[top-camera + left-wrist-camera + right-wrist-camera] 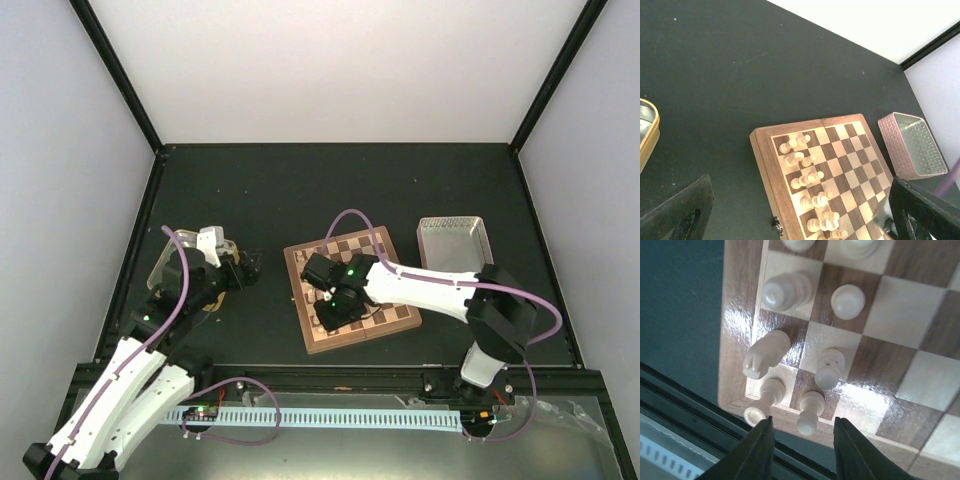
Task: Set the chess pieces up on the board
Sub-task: Place the chess piece on the chessboard, then reset both arms
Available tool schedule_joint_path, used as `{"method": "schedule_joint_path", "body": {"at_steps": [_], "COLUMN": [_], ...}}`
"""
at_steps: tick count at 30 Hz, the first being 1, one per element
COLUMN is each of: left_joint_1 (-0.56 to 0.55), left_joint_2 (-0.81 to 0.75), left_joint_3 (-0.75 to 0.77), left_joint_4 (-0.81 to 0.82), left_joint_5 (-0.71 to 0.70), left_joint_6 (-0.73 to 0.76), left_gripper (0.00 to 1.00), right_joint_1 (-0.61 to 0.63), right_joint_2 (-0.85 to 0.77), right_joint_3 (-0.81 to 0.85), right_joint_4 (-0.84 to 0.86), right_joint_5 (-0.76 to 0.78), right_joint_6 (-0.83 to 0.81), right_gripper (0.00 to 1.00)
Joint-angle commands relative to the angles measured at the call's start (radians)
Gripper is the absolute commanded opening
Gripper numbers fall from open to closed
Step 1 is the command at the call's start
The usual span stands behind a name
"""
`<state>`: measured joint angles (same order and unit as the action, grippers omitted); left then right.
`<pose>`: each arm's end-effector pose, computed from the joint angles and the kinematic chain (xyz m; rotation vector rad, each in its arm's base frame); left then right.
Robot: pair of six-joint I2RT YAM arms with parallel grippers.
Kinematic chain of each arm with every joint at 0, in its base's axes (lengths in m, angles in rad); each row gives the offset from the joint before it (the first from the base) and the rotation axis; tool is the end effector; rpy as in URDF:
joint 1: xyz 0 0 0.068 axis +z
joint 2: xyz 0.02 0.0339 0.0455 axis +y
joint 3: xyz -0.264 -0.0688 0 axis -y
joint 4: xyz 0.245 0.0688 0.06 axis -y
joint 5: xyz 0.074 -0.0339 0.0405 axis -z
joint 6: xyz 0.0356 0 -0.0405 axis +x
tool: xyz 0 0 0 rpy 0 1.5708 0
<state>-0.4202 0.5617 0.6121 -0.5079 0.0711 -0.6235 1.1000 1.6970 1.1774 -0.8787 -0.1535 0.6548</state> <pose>0.1236 -0.0580 0.2780 -0.1672 2.0987 -0.7178 0.1378 0.2827 0.1983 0.7074 -3.0317 -0.3600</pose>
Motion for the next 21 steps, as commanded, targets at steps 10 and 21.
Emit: {"method": "schedule_joint_path", "body": {"at_steps": [10,21], "left_joint_1": [0.004,0.003], "left_joint_2": [-0.048,-0.153], "left_joint_3": [0.157,0.356], "left_joint_4": [-0.148,-0.270], "left_joint_5": [0.032,-0.045], "left_joint_6": [0.133,0.305], "left_gripper": [0.99,0.99], "right_joint_1": [-0.023,-0.033], "right_joint_2": [-0.546,-1.117], "right_joint_3": [-0.092,-0.158], "right_joint_4": [0.017,-0.063], "right_joint_5": [0.515,0.970], "right_joint_6": [0.100,0.092], "right_gripper": [0.61,0.85]}}
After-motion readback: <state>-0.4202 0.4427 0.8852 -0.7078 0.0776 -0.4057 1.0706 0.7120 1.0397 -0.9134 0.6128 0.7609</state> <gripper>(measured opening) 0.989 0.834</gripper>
